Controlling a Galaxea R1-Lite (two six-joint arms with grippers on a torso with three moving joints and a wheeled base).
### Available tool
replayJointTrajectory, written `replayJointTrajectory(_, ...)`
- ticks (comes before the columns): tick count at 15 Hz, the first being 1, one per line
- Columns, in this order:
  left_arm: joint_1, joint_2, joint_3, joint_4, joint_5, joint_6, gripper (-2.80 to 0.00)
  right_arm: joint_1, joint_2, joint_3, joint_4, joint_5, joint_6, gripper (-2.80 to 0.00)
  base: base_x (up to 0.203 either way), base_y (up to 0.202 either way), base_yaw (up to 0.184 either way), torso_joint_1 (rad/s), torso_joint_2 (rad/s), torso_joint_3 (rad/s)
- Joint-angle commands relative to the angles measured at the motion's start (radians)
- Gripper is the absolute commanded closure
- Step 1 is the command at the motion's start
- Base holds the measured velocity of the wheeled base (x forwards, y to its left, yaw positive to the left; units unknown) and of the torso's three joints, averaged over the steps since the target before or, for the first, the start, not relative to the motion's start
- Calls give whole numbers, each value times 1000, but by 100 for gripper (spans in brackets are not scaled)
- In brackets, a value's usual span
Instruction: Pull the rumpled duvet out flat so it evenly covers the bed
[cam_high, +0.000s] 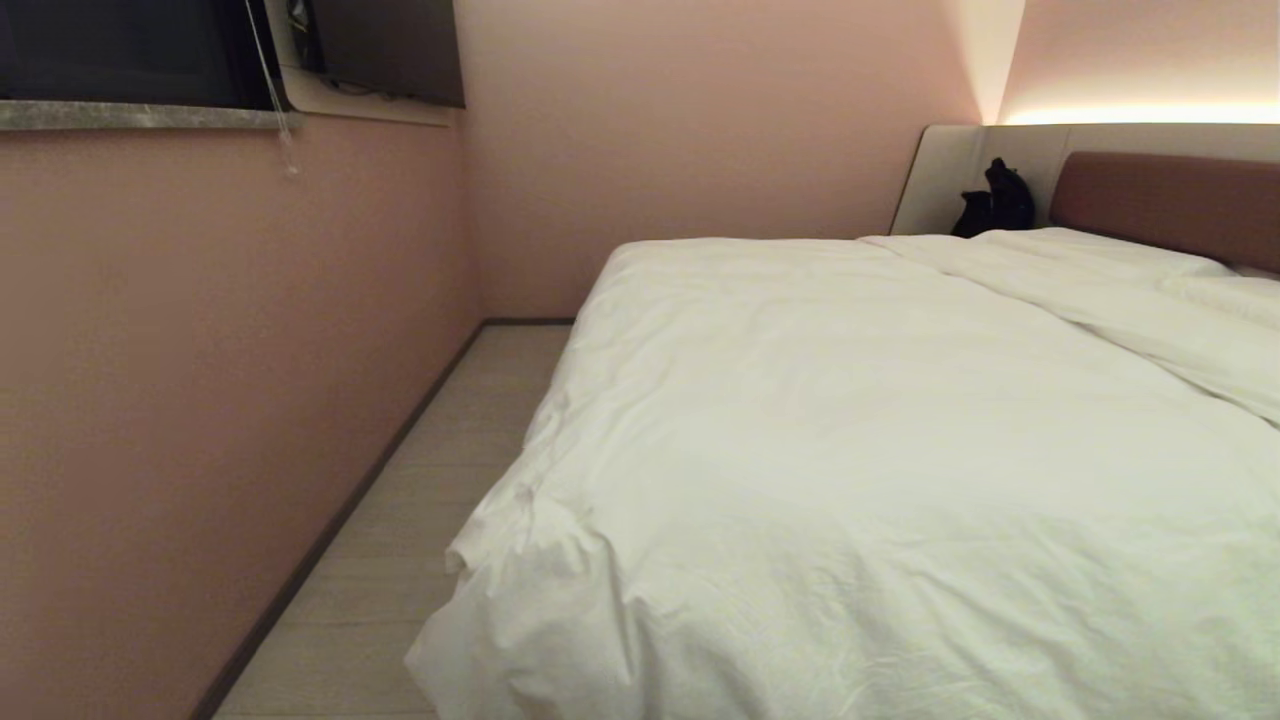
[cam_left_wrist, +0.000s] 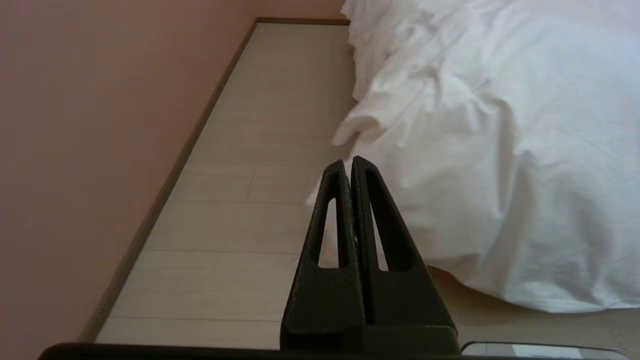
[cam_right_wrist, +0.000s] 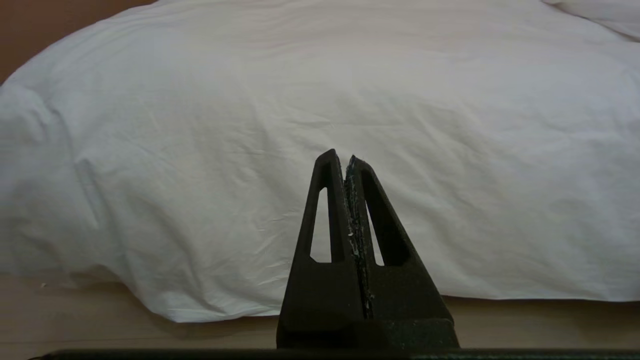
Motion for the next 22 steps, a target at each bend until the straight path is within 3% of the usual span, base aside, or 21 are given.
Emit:
replayJointTrajectory(1, 0, 0, 0, 1, 1, 0, 0, 0, 0, 0, 0, 0, 0, 0, 0, 199, 4, -2, -2, -2)
replayJointTrajectory(12, 0, 0, 0, 1, 1, 3, 0, -1, 0, 0, 0, 0, 0, 0, 0, 188, 1, 2, 3, 1)
replayJointTrajectory(22, 0, 0, 0, 1, -1, 4, 0, 0, 0, 0, 0, 0, 0, 0, 0, 7, 1, 0, 0, 0)
